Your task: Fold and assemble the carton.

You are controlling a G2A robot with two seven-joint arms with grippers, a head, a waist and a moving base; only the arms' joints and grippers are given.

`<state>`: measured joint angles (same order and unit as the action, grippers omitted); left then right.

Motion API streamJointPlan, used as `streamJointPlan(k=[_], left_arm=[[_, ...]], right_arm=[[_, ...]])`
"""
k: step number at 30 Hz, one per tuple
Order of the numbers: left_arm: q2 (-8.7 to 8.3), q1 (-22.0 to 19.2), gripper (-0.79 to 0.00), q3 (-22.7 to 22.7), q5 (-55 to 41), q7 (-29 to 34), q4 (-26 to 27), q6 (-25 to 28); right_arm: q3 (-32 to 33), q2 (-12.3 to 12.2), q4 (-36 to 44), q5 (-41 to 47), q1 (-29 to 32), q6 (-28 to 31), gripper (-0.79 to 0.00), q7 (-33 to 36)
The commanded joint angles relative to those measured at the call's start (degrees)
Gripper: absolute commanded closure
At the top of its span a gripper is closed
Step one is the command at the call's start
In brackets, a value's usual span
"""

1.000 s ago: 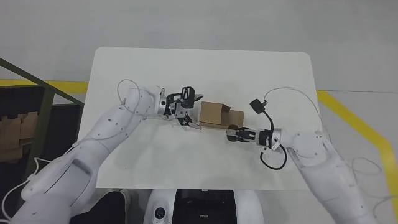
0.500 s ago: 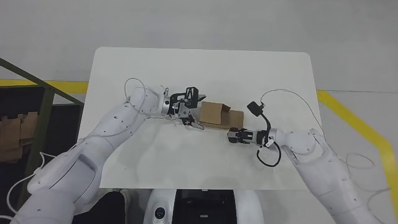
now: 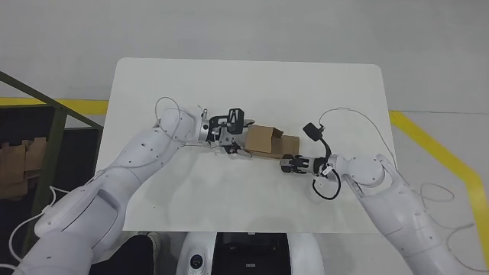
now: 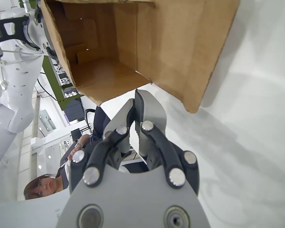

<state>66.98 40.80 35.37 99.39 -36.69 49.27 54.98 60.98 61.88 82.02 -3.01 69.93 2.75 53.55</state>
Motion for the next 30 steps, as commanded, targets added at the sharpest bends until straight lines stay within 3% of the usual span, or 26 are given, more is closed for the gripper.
streamJointPlan(k=[1, 17, 30], left_arm=[[-0.06, 0.07, -0.659, 0.02, 0.10, -0.14, 0.21, -0.07], [-0.80, 0.84, -0.566, 0.66, 0.62, -0.17, 1.62, -0.52], [-1.27, 1.51, -0.619, 1.03, 0.59, 0.70, 3.46, 0.04]], right_arm=[[-0.05, 0.00, -0.02, -0.04, -0.04, -0.07, 0.000, -0.02], [0.21, 0.15, -0.54, 2.65, 0.00, 1.03, 0.000, -1.63], [-1.35, 1.03, -3.06, 6.37, -2.20, 3.24, 0.000, -2.60]])
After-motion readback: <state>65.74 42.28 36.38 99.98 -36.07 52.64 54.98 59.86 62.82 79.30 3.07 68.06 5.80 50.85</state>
